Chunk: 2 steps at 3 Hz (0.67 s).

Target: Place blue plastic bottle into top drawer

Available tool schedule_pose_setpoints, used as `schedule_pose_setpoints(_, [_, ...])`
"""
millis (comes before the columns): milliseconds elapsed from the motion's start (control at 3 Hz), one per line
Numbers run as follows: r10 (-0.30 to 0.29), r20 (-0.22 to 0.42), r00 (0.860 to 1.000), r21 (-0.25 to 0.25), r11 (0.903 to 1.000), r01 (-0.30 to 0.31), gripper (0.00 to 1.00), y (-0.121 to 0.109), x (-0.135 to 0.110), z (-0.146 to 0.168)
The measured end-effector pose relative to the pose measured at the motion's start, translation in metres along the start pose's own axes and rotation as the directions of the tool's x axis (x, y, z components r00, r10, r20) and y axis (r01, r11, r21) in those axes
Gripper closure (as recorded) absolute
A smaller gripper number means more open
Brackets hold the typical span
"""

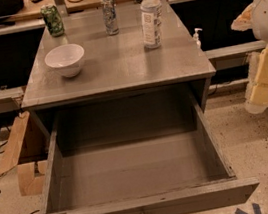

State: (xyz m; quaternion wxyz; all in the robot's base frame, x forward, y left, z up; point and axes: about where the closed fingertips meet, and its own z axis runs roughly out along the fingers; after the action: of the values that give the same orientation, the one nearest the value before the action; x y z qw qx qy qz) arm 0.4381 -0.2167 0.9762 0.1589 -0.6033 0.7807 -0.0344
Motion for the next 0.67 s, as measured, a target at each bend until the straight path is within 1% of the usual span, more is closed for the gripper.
schedule_pose_setpoints(333, [0.001, 0.011, 1.0, 0.011, 0.9999, -0.001, 0.0, -0.002, -0.001, -0.001])
schedule_pose_setpoints(667, [0.008, 0.134, 0.991, 0.043, 0.999, -0.014, 0.0, -0.027, -0.001, 0.011])
